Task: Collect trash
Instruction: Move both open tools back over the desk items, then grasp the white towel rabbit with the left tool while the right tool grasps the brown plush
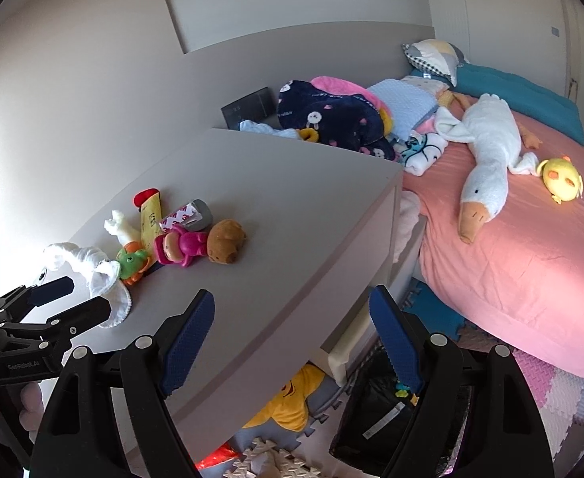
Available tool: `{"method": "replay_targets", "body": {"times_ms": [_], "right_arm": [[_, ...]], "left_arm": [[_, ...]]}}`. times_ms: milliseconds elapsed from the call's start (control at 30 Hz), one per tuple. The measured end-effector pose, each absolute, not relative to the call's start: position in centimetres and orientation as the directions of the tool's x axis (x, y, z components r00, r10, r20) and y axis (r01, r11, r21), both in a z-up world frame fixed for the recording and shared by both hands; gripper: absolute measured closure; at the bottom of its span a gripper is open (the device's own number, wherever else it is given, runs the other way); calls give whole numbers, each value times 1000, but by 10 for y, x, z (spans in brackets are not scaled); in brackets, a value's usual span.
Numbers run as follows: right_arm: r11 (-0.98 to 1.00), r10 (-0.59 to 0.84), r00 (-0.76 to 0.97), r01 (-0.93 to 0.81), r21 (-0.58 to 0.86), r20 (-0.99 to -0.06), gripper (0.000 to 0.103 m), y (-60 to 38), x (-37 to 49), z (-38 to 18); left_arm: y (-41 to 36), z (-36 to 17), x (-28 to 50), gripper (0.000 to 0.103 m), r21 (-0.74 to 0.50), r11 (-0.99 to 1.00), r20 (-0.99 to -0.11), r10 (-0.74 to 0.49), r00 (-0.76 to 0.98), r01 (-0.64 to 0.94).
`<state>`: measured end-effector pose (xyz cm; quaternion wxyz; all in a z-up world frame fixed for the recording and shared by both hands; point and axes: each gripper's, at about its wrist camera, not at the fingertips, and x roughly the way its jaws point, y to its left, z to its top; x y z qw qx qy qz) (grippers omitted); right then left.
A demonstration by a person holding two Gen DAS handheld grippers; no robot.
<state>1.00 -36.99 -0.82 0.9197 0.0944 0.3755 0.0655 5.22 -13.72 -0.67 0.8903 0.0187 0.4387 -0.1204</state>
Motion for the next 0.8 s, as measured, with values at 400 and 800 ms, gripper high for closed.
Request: {"method": "replay_targets", "body": {"times_ms": [400, 800], "right_arm": [[982, 176, 694, -81, 168, -698, 23, -327, 53, -18], [987, 150, 673, -61, 148, -725, 26, -302, 93, -31]], "left_arm": [[-69, -12, 71, 7, -126, 992, -768, -114, 630, 25], [-29, -33, 112, 12, -171, 981, -811, -89, 579, -88]]}}
